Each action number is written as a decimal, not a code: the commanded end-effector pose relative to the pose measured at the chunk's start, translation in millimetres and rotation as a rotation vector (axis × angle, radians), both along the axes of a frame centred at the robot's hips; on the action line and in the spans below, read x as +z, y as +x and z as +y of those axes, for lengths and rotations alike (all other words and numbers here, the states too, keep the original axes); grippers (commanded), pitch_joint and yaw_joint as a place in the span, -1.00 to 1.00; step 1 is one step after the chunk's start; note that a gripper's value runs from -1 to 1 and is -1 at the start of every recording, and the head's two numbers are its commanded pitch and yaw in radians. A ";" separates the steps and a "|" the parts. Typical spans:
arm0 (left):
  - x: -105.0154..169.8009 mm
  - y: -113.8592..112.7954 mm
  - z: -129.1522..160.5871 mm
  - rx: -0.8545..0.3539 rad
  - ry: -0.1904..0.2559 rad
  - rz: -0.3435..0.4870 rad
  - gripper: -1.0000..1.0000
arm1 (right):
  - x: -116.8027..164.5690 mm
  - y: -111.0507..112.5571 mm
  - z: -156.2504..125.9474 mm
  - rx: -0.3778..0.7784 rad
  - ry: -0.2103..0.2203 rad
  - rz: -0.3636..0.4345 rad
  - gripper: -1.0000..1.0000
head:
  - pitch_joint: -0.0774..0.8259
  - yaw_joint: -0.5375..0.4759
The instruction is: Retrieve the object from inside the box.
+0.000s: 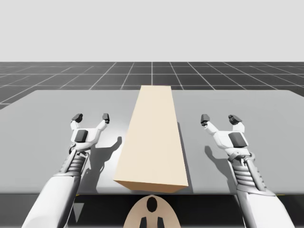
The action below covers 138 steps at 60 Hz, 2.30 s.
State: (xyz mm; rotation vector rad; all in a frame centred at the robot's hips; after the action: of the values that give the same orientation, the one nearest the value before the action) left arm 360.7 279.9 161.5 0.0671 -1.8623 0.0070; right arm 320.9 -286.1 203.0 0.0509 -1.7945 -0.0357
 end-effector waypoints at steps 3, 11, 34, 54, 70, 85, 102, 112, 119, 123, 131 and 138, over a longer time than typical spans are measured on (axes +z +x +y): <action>-1.0 0.8 0.0 -0.003 0.002 0.018 -1.00 | -1.1 -2.7 -1.1 0.004 -0.025 0.027 -1.00 | -0.83 0.06; -6.8 4.6 1.2 -0.015 0.000 0.116 -1.00 | -11.2 4.5 -8.7 0.055 -0.048 0.119 -1.00 | -0.83 0.06; -26.2 -18.3 -37.9 -0.414 0.228 0.218 -1.00 | -38.4 -10.3 38.1 0.470 -0.218 0.174 -1.00 | -0.82 0.05; -21.9 -54.3 -62.6 -0.777 0.290 0.095 -1.00 | -28.3 -38.4 59.7 0.815 -0.159 0.034 -1.00 | -0.81 0.05; -21.5 -70.3 -81.7 -0.885 0.298 0.063 -1.00 | -31.8 -43.9 70.3 0.887 -0.122 0.025 -1.00 | -0.78 0.04; -24.0 -69.8 -84.2 -0.881 0.307 0.070 -1.00 | -77.0 -13.3 83.4 0.867 -0.123 0.077 -1.00 | -0.74 0.04; -23.8 -70.6 -84.6 -0.881 0.320 0.061 -1.00 | -99.2 25.9 109.3 1.008 -0.182 0.003 -1.00 | -0.71 0.03; -23.1 -71.5 -84.2 -0.882 0.328 0.052 -1.00 | -106.5 36.2 140.2 1.142 -0.189 0.010 -1.00 | -0.68 0.04; -22.5 -71.8 -83.7 -0.883 0.332 0.048 -1.00 | -117.0 43.8 150.8 1.184 -0.155 0.031 -1.00 | -0.65 0.04; -22.3 -72.1 -83.7 -0.884 0.334 0.047 -1.00 | -125.3 47.1 156.5 1.209 -0.147 0.046 -1.00 | -0.62 0.03; -22.2 -72.3 -83.4 -0.884 0.340 0.045 -1.00 | -136.8 51.0 166.1 1.246 -0.141 0.058 -1.00 | -0.59 0.00; -21.6 -72.5 -82.5 -0.883 0.342 0.044 -1.00 | -148.0 51.0 167.8 1.242 -0.111 0.149 -1.00 | -0.57 -0.01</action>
State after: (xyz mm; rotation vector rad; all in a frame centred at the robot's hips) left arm 292.3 212.3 138.1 -0.4375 -1.6786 -0.8840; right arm 382.8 -128.9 93.9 0.9868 -1.4938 0.9774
